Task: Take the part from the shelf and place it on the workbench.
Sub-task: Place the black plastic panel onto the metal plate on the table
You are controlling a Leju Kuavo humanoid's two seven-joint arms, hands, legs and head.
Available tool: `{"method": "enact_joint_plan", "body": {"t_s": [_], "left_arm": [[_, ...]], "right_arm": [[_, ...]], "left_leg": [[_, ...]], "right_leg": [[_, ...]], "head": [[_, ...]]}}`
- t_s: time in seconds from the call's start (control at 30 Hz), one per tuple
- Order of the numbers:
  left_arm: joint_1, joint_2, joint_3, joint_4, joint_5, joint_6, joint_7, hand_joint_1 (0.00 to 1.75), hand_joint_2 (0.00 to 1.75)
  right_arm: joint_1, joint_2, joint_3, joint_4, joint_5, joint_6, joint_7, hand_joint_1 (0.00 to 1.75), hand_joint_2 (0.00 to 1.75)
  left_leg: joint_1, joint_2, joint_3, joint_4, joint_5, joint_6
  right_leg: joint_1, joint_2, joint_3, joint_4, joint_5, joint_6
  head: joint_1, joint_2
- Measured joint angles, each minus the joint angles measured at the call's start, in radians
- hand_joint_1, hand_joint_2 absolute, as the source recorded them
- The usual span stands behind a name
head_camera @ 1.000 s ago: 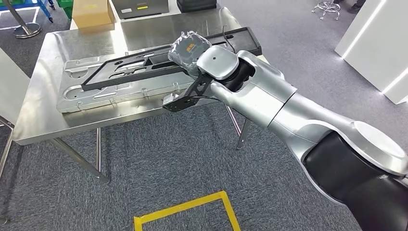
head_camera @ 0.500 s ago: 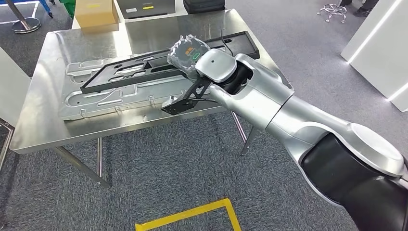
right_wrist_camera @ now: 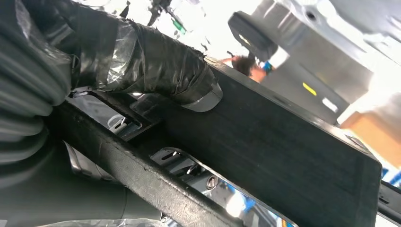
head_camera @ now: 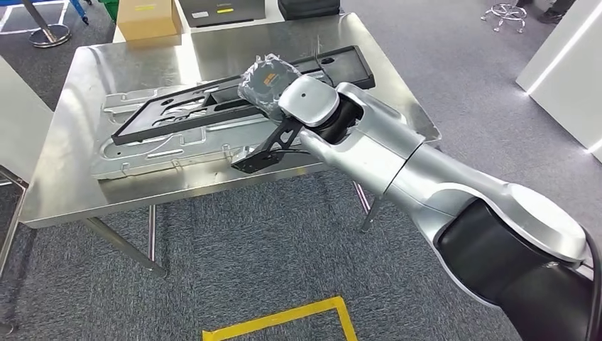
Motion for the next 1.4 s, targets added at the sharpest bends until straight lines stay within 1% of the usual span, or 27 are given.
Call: {"method": "enact_joint_plan", "body": {"t_s": [0.03, 0.1, 0.17, 0.23, 0.3, 0.33, 0.37, 0.4, 0.47, 0.53, 0.6, 0.67, 0.73, 0.8, 0.83, 0.87, 0.9, 0.97, 1.0, 1.03, 1.13, 1.2, 1.23, 1.3, 1.33, 1.37, 1.4], "left_arm": [[-0.001, 0.003, 0.000, 0.001, 0.000, -0.002, 0.001, 0.00, 1.75], [-0.001, 0.007, 0.000, 0.002, 0.000, -0.004, 0.001, 0.00, 1.75], [0.001, 0.008, 0.000, 0.003, 0.000, -0.004, 0.001, 0.00, 1.75], [0.000, 0.011, 0.000, 0.004, 0.000, -0.004, -0.001, 0.00, 1.75], [-0.001, 0.012, 0.000, 0.004, 0.000, -0.004, -0.003, 0.00, 1.75], [0.000, 0.012, 0.000, 0.004, 0.000, -0.004, -0.004, 0.00, 1.75], [0.000, 0.012, 0.000, 0.005, 0.000, -0.004, -0.004, 0.00, 1.75], [0.001, 0.012, 0.000, 0.005, -0.001, -0.004, -0.004, 0.00, 1.75], [0.001, 0.007, 0.000, 0.006, -0.003, -0.004, -0.004, 0.00, 1.75], [0.003, 0.000, 0.001, 0.008, -0.007, -0.003, -0.004, 0.00, 1.75], [0.003, -0.004, 0.002, 0.010, -0.010, -0.003, -0.006, 0.00, 1.75], [0.003, -0.006, 0.003, 0.012, -0.012, -0.005, -0.011, 0.00, 1.75], [0.002, -0.003, 0.003, 0.014, -0.014, -0.007, -0.016, 0.00, 1.75], [0.001, 0.003, 0.003, 0.014, -0.018, -0.013, -0.022, 0.00, 1.75], [0.001, 0.006, 0.003, 0.014, -0.019, -0.018, -0.025, 0.00, 1.75], [0.001, 0.008, 0.003, 0.014, -0.021, -0.023, -0.029, 0.00, 1.75], [0.002, 0.009, 0.003, 0.014, -0.024, -0.027, -0.033, 0.00, 1.75], [0.002, 0.009, 0.003, 0.014, -0.029, -0.030, -0.038, 0.00, 1.75], [0.001, 0.010, 0.002, 0.014, -0.030, -0.031, -0.040, 0.00, 1.75], [0.001, 0.010, 0.002, 0.014, -0.030, -0.032, -0.040, 0.00, 1.75], [0.000, 0.012, 0.002, 0.014, -0.030, -0.033, -0.040, 0.00, 1.75], [0.000, 0.011, 0.002, 0.014, -0.030, -0.033, -0.040, 0.00, 1.75], [0.000, 0.012, 0.002, 0.014, -0.030, -0.033, -0.040, 0.00, 1.75], [0.001, 0.015, 0.002, 0.014, -0.030, -0.033, -0.040, 0.00, 1.75], [0.001, 0.016, 0.002, 0.014, -0.030, -0.033, -0.041, 0.00, 1.75], [0.001, 0.017, 0.002, 0.014, -0.030, -0.034, -0.041, 0.00, 1.75], [0.001, 0.018, 0.002, 0.014, -0.030, -0.034, -0.041, 0.00, 1.75]], "right_arm": [[0.002, 0.005, 0.000, 0.000, 0.001, 0.001, 0.004, 1.75, 1.75], [0.008, 0.013, 0.000, -0.001, 0.003, 0.002, 0.011, 1.75, 1.75], [0.012, 0.018, 0.000, -0.002, 0.005, 0.002, 0.012, 1.75, 1.75], [0.012, 0.020, 0.000, -0.002, 0.006, 0.002, 0.012, 1.75, 1.75], [0.014, 0.019, 0.000, -0.002, 0.007, 0.004, 0.010, 1.75, 1.75], [0.016, 0.019, 0.000, -0.002, 0.007, 0.006, 0.008, 1.75, 1.75], [0.017, 0.018, 0.000, -0.002, 0.006, 0.007, 0.006, 1.75, 1.75], [0.018, 0.018, 0.000, -0.002, 0.005, 0.007, 0.004, 1.75, 1.75], [0.015, 0.017, 0.000, -0.002, 0.001, 0.007, 0.003, 1.75, 1.75], [0.011, 0.018, 0.000, -0.002, 0.000, 0.006, 0.003, 1.75, 1.75], [0.008, 0.018, 0.000, -0.002, -0.001, 0.005, 0.003, 1.75, 1.75], [0.007, 0.018, 0.000, -0.002, -0.001, 0.004, 0.005, 1.75, 1.75], [0.003, 0.018, 0.000, -0.002, 0.000, 0.003, 0.006, 1.75, 1.75], [0.002, 0.019, -0.001, -0.002, 0.000, 0.001, 0.005, 1.75, 1.75], [0.004, 0.019, -0.001, -0.001, 0.001, 0.001, 0.004, 1.75, 1.75], [0.007, 0.018, -0.001, -0.001, 0.001, 0.001, 0.004, 1.75, 1.75], [0.008, 0.018, -0.001, 0.000, 0.002, 0.001, 0.003, 1.75, 1.75], [0.007, 0.018, -0.001, 0.000, 0.002, 0.000, 0.002, 1.75, 1.75], [0.006, 0.018, -0.001, 0.000, 0.003, 0.000, 0.002, 1.75, 1.75], [0.005, 0.018, -0.001, 0.000, 0.003, 0.000, 0.001, 1.75, 1.75], [0.005, 0.018, -0.001, 0.000, 0.003, 0.000, -0.004, 1.75, 1.75], [0.004, 0.015, -0.001, 0.000, 0.003, 0.000, -0.005, 1.75, 1.75], [0.004, 0.013, -0.001, 0.000, 0.003, 0.000, -0.005, 1.75, 1.75], [0.007, 0.009, -0.001, 0.000, 0.004, 0.001, -0.006, 1.75, 1.75], [0.010, 0.008, -0.001, 0.000, 0.004, 0.001, -0.007, 1.75, 1.75], [0.012, 0.007, -0.001, 0.000, 0.004, 0.001, -0.008, 1.75, 1.75], [0.014, 0.006, -0.001, 0.000, 0.004, 0.001, -0.008, 1.75, 1.75]], "left_leg": [[-0.003, 0.005, 0.005, -0.017, 0.002, 0.009], [-0.007, -0.006, 0.003, -0.011, 0.008, 0.032], [-0.007, -0.023, 0.002, -0.010, 0.015, 0.044], [-0.008, -0.040, 0.002, -0.011, 0.017, 0.052], [-0.014, -0.056, 0.002, -0.011, 0.017, 0.056], [-0.018, -0.062, 0.002, -0.010, 0.016, 0.058], [-0.021, -0.069, 0.003, -0.010, 0.016, 0.060], [-0.025, -0.075, 0.003, -0.010, 0.016, 0.061], [-0.027, -0.085, 0.004, -0.011, 0.016, 0.063], [-0.021, -0.088, 0.004, -0.013, 0.017, 0.059], [-0.017, -0.089, 0.007, -0.021, 0.019, 0.051], [-0.020, -0.082, 0.009, -0.017, 0.009, 0.046], [-0.024, -0.066, -0.017, 0.048, -0.036, 0.039], [-0.020, -0.055, -0.070, 0.165, -0.093, 0.026], [-0.016, -0.052, -0.090, 0.207, -0.106, 0.019], [-0.012, -0.048, -0.094, 0.215, -0.100, 0.011], [-0.006, -0.044, -0.079, 0.184, -0.075, 0.003], [0.004, -0.037, -0.018, 0.067, -0.022, -0.015], [0.005, -0.038, 0.006, 0.022, -0.008, -0.016], [0.004, -0.040, 0.017, 0.000, -0.007, -0.010], [0.000, -0.046, 0.015, 0.004, -0.012, 0.022], [0.001, -0.046, 0.018, 0.003, -0.011, 0.036], [0.000, -0.046, 0.019, 0.003, -0.011, 0.041], [-0.003, -0.046, 0.020, 0.003, -0.013, 0.048], [-0.006, -0.047, 0.021, 0.003, -0.014, 0.050], [-0.008, -0.048, 0.022, 0.003, -0.016, 0.052], [-0.011, -0.051, 0.025, 0.003, -0.018, 0.054]], "right_leg": [[0.001, -0.006, -0.003, 0.008, -0.006, 0.007], [0.004, -0.020, -0.005, 0.016, -0.013, 0.016], [0.000, -0.012, -0.012, 0.040, -0.034, 0.025], [-0.007, 0.016, -0.051, 0.132, -0.091, 0.032], [-0.008, 0.031, -0.114, 0.263, -0.146, 0.032], [-0.006, 0.034, -0.134, 0.301, -0.152, 0.028], [-0.003, 0.037, -0.138, 0.302, -0.140, 0.021], [0.003, 0.040, -0.122, 0.262, -0.110, 0.010], [0.022, 0.047, -0.057, 0.119, -0.042, -0.023], [0.038, 0.049, -0.014, 0.025, -0.012, -0.049], [0.044, 0.046, -0.005, 0.005, -0.008, -0.060], [0.036, 0.040, 0.017, -0.029, 0.006, -0.060], [0.025, 0.033, 0.038, -0.061, 0.021, -0.056], [0.020, 0.031, 0.039, -0.063, 0.021, -0.051], [0.017, 0.029, 0.037, -0.058, 0.018, -0.047], [0.013, 0.029, 0.034, -0.051, 0.014, -0.041], [0.008, 0.028, 0.030, -0.041, 0.008, -0.033], [0.000, 0.027, 0.020, -0.012, -0.009, -0.013], [-0.001, 0.027, 0.013, 0.005, -0.018, -0.005], [-0.001, 0.027, 0.008, 0.017, -0.024, 0.002], [0.002, 0.029, 0.002, 0.028, -0.030, 0.011], [-0.001, 0.030, -0.012, 0.063, -0.054, 0.018], [-0.003, 0.032, -0.034, 0.110, -0.080, 0.022], [-0.004, 0.034, -0.103, 0.246, -0.139, 0.026], [-0.004, 0.034, -0.134, 0.300, -0.154, 0.024], [-0.003, 0.035, -0.151, 0.322, -0.149, 0.020], [0.000, 0.037, -0.148, 0.304, -0.125, 0.013]], "head": [[-0.001, 0.000], [-0.002, 0.000], [-0.002, 0.000], [-0.001, 0.000], [-0.001, 0.000], [-0.001, 0.000], [-0.001, 0.000], [-0.001, 0.000], [-0.003, 0.000], [-0.002, 0.000], [0.000, 0.000], [0.000, 0.000], [-0.001, 0.000], [-0.002, 0.000], [-0.003, 0.000], [-0.003, 0.000], [-0.003, 0.000], [-0.003, 0.000], [-0.003, 0.000], [-0.004, 0.000], [-0.004, 0.000], [-0.003, 0.000], [-0.003, 0.000], [-0.003, 0.000], [-0.003, 0.000], [-0.003, 0.000], [-0.003, 0.000]]}}
